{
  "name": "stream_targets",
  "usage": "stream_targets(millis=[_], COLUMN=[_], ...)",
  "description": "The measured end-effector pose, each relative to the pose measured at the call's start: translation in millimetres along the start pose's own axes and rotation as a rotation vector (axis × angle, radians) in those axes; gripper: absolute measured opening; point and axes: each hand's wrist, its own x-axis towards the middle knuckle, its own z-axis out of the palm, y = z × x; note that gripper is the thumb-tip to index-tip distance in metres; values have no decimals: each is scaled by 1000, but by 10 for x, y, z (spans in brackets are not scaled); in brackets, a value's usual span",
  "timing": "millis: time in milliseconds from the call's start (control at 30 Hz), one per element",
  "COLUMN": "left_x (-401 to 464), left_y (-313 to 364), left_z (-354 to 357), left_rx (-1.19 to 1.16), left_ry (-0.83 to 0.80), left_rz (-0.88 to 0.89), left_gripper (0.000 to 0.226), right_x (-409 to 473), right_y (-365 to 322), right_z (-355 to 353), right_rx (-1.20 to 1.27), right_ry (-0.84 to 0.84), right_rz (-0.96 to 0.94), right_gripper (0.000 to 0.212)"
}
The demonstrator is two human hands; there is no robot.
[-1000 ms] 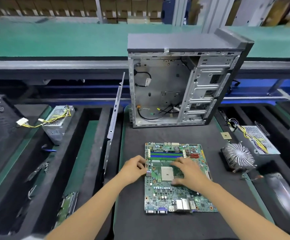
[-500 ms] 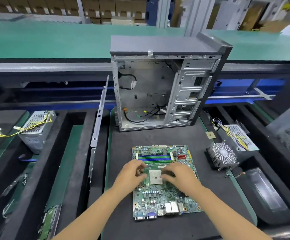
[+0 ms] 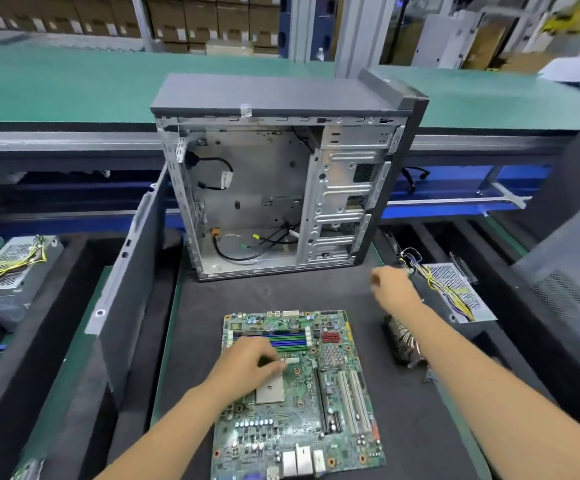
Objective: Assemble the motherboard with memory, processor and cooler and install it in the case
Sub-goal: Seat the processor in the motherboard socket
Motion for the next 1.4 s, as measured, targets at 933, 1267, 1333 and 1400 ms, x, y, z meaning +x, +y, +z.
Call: stream_targets(millis=[933, 1267, 1333, 1400], left_x=[118, 120, 116, 118], left_y=[60, 25, 23, 22], left_z=[-83, -49, -47, -43], left_rx=[0, -43, -54, -67], left_ry=[-133, -106, -100, -97], left_rz=[-55, -62, -57, -60], left_gripper=[26, 24, 23, 23], right_x=[605, 602, 597, 575], right_y=[480, 456, 419, 358], right_z=[-7, 78, 72, 75], right_rx=[-602, -548, -572, -568], right_ry=[-363, -427, -452, -474], right_rz=[-149, -143, -139, -125], right_gripper=[30, 27, 29, 30])
